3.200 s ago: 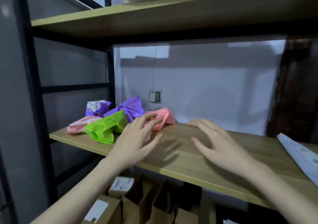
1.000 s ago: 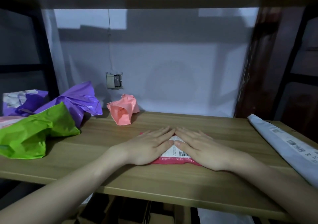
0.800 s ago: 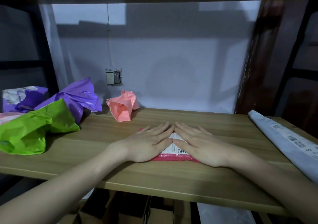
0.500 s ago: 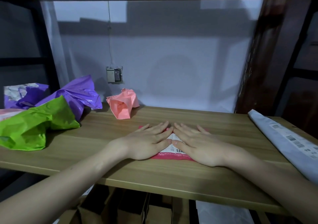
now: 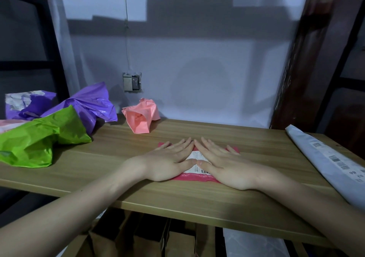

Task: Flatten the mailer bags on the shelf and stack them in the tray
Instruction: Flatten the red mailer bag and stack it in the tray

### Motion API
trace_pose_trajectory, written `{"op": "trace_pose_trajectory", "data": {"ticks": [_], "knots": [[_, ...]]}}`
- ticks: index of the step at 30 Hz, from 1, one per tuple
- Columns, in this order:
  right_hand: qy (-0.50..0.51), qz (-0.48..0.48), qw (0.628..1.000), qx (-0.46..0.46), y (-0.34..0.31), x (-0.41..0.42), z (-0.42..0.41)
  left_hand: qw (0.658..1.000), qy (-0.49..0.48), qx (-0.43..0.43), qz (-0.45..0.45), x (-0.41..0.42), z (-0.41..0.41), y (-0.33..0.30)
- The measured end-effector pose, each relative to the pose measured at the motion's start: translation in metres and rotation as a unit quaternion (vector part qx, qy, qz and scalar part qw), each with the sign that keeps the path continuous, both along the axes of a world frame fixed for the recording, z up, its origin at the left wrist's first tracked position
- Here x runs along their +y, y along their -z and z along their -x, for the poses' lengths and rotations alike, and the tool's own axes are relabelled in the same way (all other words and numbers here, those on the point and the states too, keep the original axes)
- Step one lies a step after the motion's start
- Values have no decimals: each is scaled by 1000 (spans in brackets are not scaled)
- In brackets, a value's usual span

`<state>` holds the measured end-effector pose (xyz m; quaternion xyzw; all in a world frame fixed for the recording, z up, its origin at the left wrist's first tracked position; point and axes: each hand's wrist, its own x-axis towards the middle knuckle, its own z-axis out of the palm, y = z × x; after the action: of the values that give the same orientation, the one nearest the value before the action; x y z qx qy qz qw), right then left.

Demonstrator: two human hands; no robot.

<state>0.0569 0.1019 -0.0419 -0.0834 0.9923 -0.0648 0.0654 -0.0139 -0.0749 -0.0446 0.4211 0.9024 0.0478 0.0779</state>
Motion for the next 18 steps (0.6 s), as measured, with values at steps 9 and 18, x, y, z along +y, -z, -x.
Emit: {"op": "trace_pose_trajectory", "data": {"ticks": [9,18], "knots": [[-13,-14,1000,-16,0,2,5,1000,-5,-3,0,0,1,0],[-9,6,1000,-9,0,2,2,999,-8,-15,-27,0,3,1]]}}
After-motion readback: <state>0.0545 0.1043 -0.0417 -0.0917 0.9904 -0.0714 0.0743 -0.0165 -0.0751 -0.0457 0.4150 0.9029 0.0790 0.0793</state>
